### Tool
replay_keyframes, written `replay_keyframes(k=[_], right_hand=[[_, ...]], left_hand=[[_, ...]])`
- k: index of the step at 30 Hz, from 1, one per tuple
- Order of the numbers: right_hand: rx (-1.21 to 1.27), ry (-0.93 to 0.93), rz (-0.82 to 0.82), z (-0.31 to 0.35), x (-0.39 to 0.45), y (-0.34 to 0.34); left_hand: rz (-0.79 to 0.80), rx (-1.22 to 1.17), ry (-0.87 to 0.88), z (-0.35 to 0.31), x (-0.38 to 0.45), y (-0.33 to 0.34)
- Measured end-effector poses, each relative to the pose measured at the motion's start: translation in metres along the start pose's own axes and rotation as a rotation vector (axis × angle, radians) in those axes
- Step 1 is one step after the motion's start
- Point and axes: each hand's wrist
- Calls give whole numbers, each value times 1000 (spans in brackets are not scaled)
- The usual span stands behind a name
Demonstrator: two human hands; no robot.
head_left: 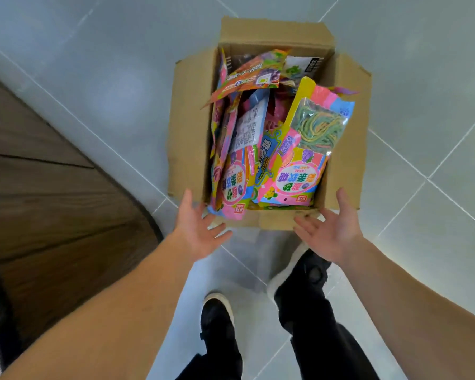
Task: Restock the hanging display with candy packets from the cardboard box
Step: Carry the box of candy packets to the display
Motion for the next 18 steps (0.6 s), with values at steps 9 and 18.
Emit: replay_keyframes(k=[9,18], right_hand=[[-163,0,84,124,64,120],[-261,-24,97,215,135,251]], left_hand=[[-86,-101,22,-113,-14,110],[6,-179,13,-262,-22,178]])
Point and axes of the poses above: each hand's wrist, its own x-axis towards the middle knuckle, its own y-axis out of the palm, z = x × y, and after that the axes turned 15 degrees about -y, right-handed
